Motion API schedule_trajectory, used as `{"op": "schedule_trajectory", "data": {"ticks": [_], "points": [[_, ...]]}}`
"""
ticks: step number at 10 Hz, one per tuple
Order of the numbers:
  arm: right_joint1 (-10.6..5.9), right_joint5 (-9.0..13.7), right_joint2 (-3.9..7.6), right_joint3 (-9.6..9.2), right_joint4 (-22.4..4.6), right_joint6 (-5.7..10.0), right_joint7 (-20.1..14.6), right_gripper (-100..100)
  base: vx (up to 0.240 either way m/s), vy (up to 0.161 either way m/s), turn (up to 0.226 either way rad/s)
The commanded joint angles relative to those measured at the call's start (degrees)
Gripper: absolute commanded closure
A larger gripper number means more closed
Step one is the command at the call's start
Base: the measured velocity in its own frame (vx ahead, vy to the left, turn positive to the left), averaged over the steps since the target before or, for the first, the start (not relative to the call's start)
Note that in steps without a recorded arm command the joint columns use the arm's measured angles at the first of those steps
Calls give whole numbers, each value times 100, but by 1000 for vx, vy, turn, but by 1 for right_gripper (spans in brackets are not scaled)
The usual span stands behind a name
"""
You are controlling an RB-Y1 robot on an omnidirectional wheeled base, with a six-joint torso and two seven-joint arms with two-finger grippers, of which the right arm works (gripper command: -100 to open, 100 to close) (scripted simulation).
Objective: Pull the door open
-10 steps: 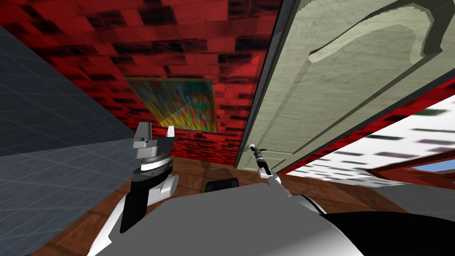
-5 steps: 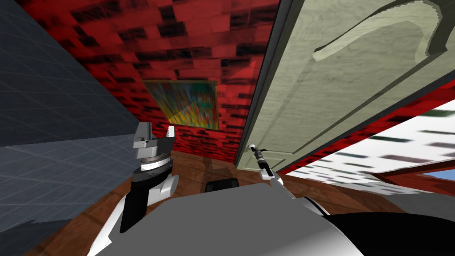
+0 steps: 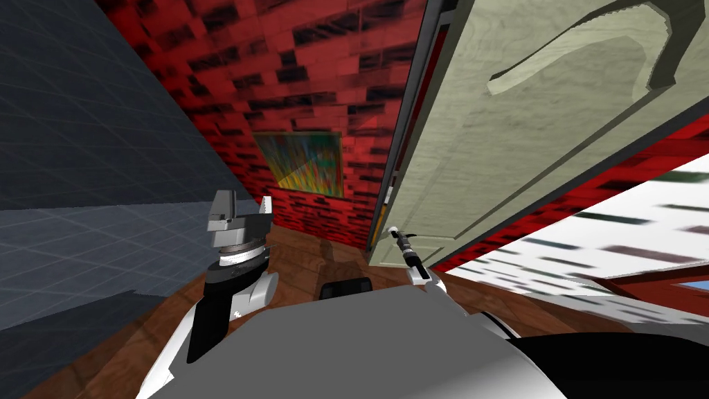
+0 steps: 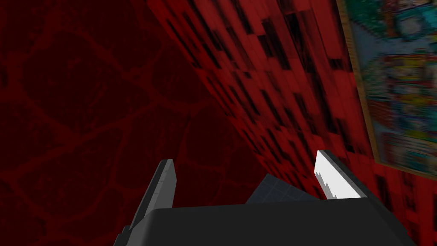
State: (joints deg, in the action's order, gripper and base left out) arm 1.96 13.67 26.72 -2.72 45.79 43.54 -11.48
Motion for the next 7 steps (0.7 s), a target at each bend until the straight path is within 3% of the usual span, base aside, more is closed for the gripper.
{"op": "schedule_trajectory", "data": {"ticks": [1,2,3,7], "points": [[68,-23,81,-76,45,76,-90,100,-203,-58,108],[23,-15,45,-54,-2,48,-60,100,-88,-24,30],[130,-41,131,-164,19,177,-175,100,-130,-28,125],[328,-84,332,-353,82,442,-383,100,-205,-54,113]]}}
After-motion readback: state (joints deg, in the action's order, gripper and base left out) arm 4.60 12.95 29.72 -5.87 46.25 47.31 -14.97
